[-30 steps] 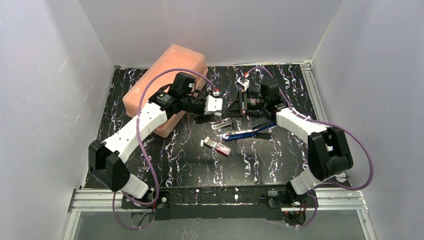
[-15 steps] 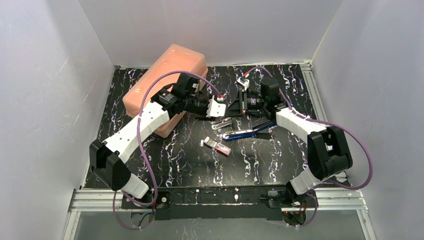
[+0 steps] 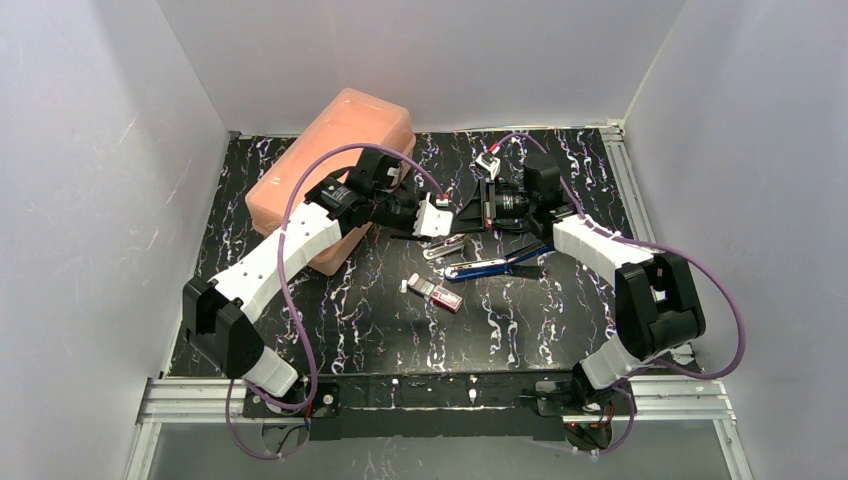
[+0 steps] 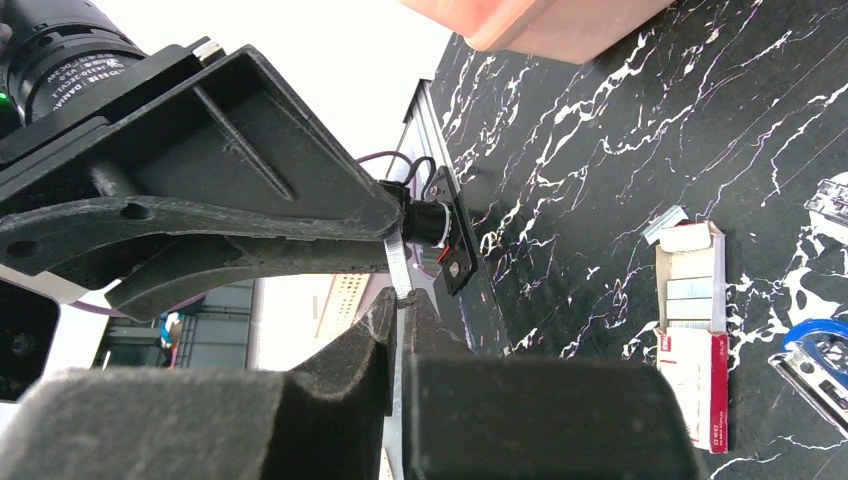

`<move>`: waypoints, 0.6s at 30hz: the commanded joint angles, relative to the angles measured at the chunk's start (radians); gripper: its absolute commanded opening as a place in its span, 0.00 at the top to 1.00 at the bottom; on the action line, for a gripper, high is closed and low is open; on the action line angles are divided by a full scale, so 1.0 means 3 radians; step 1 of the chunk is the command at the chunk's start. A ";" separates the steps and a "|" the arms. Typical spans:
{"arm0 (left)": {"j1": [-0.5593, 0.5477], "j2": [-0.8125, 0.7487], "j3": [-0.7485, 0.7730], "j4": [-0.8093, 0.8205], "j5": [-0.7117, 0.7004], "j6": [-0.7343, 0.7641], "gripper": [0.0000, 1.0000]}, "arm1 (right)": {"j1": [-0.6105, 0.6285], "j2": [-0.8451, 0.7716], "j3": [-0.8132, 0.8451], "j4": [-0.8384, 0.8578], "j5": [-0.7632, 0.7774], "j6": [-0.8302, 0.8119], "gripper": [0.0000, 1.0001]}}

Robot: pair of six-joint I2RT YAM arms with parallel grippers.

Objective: Load the staples into the stapler

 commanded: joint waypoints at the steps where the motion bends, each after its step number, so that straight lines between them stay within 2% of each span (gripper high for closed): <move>1: -0.0014 0.0018 0.0083 -0.0062 -0.0007 0.0058 0.67 | -0.0009 -0.0003 -0.0036 0.0177 -0.0100 0.0023 0.90; 8: -0.0014 0.0034 0.0103 -0.0059 -0.0009 0.0066 0.68 | -0.0009 0.0008 -0.0039 0.0194 -0.0105 0.0034 0.91; 14: -0.0014 0.0038 0.0096 -0.0062 -0.0006 0.0072 0.77 | -0.0012 0.0013 -0.0039 0.0195 -0.0105 0.0034 0.91; 18: -0.0014 0.0047 0.0116 -0.0060 0.0002 0.0062 0.79 | -0.0012 0.0029 -0.0034 0.0195 -0.0105 0.0034 0.91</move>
